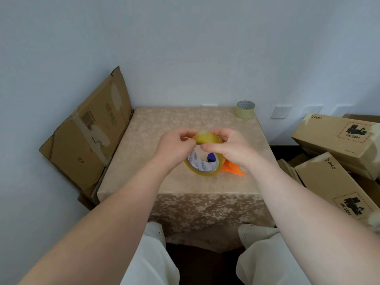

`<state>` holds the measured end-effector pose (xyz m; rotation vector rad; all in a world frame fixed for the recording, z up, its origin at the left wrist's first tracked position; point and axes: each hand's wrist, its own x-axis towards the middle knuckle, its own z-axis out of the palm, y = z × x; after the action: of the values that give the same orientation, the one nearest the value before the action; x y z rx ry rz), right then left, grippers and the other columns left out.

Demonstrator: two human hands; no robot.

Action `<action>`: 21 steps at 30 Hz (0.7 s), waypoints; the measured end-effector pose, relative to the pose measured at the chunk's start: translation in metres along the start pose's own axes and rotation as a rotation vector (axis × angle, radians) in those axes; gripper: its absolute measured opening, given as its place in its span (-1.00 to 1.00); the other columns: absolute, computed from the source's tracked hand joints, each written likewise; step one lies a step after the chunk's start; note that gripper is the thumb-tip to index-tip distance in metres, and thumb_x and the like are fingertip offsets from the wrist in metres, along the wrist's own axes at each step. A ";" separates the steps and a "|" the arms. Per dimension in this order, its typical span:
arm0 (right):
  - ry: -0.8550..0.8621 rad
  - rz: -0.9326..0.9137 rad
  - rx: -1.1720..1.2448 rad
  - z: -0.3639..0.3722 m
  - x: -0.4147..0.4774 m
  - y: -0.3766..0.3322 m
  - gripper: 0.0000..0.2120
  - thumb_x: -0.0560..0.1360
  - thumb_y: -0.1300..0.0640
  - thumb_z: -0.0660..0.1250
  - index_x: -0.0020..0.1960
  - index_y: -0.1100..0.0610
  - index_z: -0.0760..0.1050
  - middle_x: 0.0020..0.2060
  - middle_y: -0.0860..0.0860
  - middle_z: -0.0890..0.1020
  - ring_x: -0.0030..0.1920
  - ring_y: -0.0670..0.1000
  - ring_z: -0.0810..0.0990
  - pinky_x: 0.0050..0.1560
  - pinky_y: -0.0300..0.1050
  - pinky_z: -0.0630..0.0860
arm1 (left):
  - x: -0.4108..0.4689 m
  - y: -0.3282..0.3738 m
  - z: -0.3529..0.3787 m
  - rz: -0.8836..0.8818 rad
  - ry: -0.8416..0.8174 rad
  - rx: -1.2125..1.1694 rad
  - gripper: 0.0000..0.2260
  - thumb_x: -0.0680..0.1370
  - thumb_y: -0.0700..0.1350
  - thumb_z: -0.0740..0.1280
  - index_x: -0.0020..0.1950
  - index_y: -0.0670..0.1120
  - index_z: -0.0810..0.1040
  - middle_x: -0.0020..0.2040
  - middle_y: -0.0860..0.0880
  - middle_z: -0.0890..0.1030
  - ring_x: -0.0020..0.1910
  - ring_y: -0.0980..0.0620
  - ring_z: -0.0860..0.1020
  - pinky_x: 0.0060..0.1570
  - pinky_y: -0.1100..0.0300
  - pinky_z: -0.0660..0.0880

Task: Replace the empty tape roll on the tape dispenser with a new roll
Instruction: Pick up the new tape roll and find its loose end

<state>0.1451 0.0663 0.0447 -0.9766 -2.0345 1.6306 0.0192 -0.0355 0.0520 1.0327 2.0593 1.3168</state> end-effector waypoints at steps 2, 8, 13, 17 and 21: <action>0.015 0.010 -0.029 0.002 0.002 0.001 -0.52 0.26 0.09 0.56 0.14 -0.02 0.52 0.11 0.03 0.63 0.07 0.03 0.64 0.11 0.11 0.59 | 0.003 0.003 0.000 0.012 0.087 0.066 -0.86 0.45 -0.16 0.30 -0.17 0.02 0.65 -0.23 0.13 0.63 -0.16 0.13 0.58 -0.18 0.32 0.46; 0.019 -0.028 -0.160 0.006 0.004 0.001 -0.48 0.27 0.08 0.55 0.20 0.01 0.52 0.04 -0.06 0.64 0.03 -0.02 0.64 0.05 0.01 0.62 | 0.012 0.001 -0.001 0.026 0.151 0.282 -0.90 0.45 -0.15 0.35 -0.16 -0.10 0.67 -0.27 0.02 0.61 -0.22 0.07 0.55 -0.19 0.23 0.41; 0.041 -0.077 -0.274 0.008 0.006 0.004 -0.42 0.26 0.05 0.56 0.26 0.01 0.52 0.11 -0.07 0.62 0.09 -0.03 0.60 0.04 -0.11 0.55 | 0.015 0.000 0.005 0.021 0.082 0.416 -0.84 0.51 -0.19 0.25 -0.19 -0.16 0.60 -0.28 -0.06 0.56 -0.23 -0.05 0.49 -0.23 0.17 0.38; 0.059 -0.113 -0.444 0.009 0.010 0.005 -0.45 0.28 -0.01 0.51 0.25 -0.02 0.53 0.05 -0.08 0.62 0.05 -0.06 0.55 -0.03 -0.16 0.47 | 0.018 0.001 0.010 0.018 0.037 0.511 -0.75 0.50 -0.27 0.16 -0.38 -0.17 0.45 -0.42 -0.08 0.42 -0.32 -0.11 0.39 -0.45 0.11 0.23; 0.092 -0.123 -0.578 0.012 0.013 0.004 -0.55 0.12 -0.18 0.38 -0.01 -0.11 0.58 -0.13 -0.03 0.66 -0.06 0.07 0.63 -0.08 0.06 0.60 | 0.017 0.007 0.020 0.051 0.032 0.521 -0.80 0.53 -0.24 0.14 -0.28 -0.13 0.42 -0.22 -0.15 0.54 -0.15 -0.17 0.49 -0.25 0.16 0.29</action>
<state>0.1292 0.0671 0.0362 -1.0496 -2.4978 0.9231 0.0262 -0.0094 0.0500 1.2868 2.4822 0.8316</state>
